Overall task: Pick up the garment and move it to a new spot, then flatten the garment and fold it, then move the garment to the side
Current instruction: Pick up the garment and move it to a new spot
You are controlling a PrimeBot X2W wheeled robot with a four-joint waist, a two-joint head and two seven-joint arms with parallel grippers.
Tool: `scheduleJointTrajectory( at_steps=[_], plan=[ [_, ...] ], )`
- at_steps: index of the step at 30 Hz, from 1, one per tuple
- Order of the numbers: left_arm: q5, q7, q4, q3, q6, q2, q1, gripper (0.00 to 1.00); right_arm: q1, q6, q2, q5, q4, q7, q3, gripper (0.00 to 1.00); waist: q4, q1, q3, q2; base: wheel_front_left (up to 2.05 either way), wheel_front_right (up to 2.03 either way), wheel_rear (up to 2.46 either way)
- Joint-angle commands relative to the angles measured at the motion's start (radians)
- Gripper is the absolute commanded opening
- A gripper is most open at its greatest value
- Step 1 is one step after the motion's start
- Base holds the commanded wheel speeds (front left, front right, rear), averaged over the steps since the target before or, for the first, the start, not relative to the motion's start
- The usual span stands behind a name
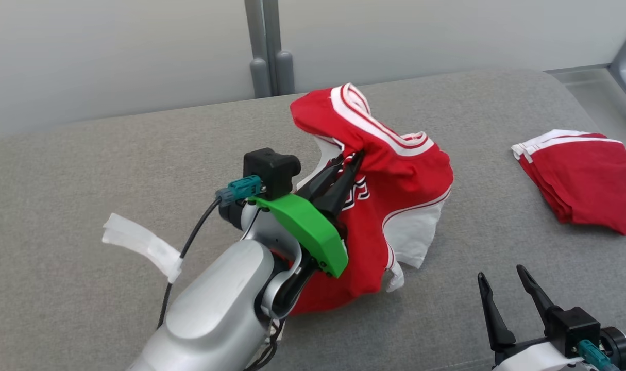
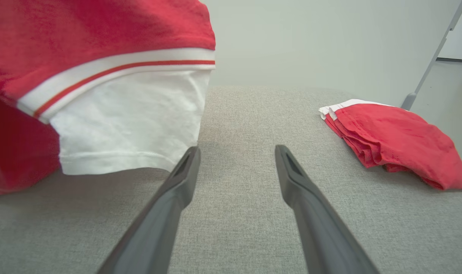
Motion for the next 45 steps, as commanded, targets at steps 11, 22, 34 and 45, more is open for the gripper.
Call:
scheduleJointTrajectory(
  at_steps=[11,22,34,45],
  plan=[
    [0.025,-0.120,0.247,-0.005,-0.010,-0.039,-0.061,0.00,-0.027,-0.001,0.021,0.007,0.023,-0.003,0.006,1.00,-0.087,0.0000,0.021,-0.0001,0.00,0.00,0.00],
    [0.006,-0.096,0.657,-0.068,-0.075,-0.027,0.051,0.09,-0.005,-0.001,0.036,0.002,0.042,-0.003,-0.020,1.00,-0.076,0.0000,0.009,-0.0001,0.00,0.00,0.00],
    [-0.010,-0.252,0.626,-0.007,-0.047,-0.047,0.080,1.00,0.000,-0.001,0.040,-0.014,-0.002,-0.003,-0.029,1.00,-0.014,0.0000,-0.040,-0.0001,0.00,0.00,0.00],
    [0.258,-0.253,0.102,0.309,0.066,0.082,0.525,1.00,0.072,-0.001,0.045,-0.033,-0.083,-0.003,-0.128,1.00,0.073,0.0000,-0.077,-0.0001,0.00,0.00,0.00]
  ],
)
